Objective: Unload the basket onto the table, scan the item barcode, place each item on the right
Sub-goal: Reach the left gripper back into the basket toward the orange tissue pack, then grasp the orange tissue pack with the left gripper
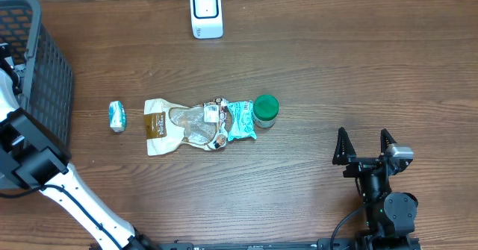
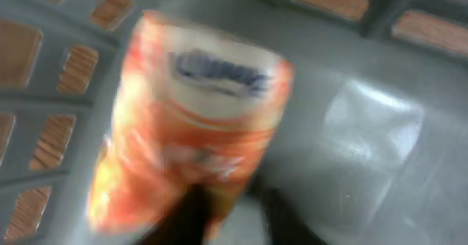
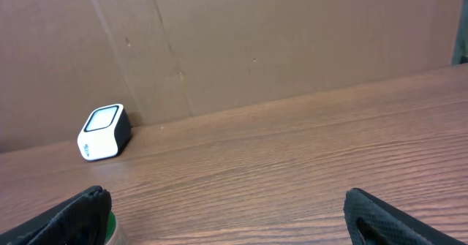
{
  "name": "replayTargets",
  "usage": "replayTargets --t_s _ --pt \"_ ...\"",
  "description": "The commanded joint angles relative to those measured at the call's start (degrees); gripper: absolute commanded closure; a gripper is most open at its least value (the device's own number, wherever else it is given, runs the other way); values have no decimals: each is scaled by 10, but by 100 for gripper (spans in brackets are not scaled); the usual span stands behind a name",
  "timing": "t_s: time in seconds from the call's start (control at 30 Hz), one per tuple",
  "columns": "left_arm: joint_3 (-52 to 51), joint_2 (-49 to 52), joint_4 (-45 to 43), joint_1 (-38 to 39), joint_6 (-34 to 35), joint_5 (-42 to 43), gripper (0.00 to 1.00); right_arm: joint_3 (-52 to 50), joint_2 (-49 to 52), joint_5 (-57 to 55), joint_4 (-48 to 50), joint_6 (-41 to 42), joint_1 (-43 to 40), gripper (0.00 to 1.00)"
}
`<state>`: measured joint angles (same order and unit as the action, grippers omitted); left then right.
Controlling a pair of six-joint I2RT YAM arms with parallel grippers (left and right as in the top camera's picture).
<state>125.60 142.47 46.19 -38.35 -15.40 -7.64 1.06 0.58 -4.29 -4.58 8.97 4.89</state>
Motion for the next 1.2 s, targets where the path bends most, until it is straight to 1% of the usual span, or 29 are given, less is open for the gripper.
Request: replayTargets --t_s 0.0,0.07,0.13,0.23,0.33,0.4,0.43,0.47,0.5,0.53,0.57,0.6,0.67,0.7,0.73,0.8,0.97,1.07,1.17 --pt "-3 1 27 -3 10 17 94 -6 -4 -1 2 -1 -2 0" --pt "-2 -20 44 -3 36 22 96 -6 -4 -1 2 -1 -2 0" --pt "-2 -38 53 -3 41 35 96 -6 -4 -1 2 -1 -2 0" --pt "-2 -91 72 -2 51 76 96 -6 -4 -1 2 -1 -2 0" --pt "-2 -146 72 -2 82 79 96 -6 -4 -1 2 -1 -2 0" --pt "-2 -181 63 -2 82 79 95 -6 -4 -1 2 -1 -2 0" --pt "-2 -192 60 -2 81 79 91 -6 -4 -1 2 -1 -2 0" --pt "-2 -211 59 -2 82 79 73 -6 -4 -1 2 -1 -2 0" --pt "-2 -236 65 -2 82 87 52 -6 -4 -1 2 -1 -2 0" --pt "-2 -254 70 -3 82 104 42 -6 -4 -1 2 -1 -2 0" --pt "-2 -285 80 -7 82 133 36 -6 -4 -1 2 -1 -2 0" --pt "-2 -304 80 -9 81 139 34 -6 -4 -1 2 -1 -2 0" --pt "-2 -313 66 -14 38 125 31 -6 -4 -1 2 -1 -2 0" --pt "-3 -300 52 -15 -19 121 30 -6 -4 -1 2 -1 -2 0" --pt "-3 -284 44 -16 -54 121 30 -6 -4 -1 2 -1 -2 0" --pt "-3 -255 37 -18 -92 121 28 -6 -4 -1 2 -1 -2 0" --pt "-3 -186 33 -22 -81 151 28 -6 -4 -1 2 -1 -2 0" --pt "-3 -151 5 -22 -117 147 27 -6 -4 -1 2 -1 -2 0" --pt "-3 -104 -37 -22 -130 144 28 -6 -4 -1 2 -1 -2 0"
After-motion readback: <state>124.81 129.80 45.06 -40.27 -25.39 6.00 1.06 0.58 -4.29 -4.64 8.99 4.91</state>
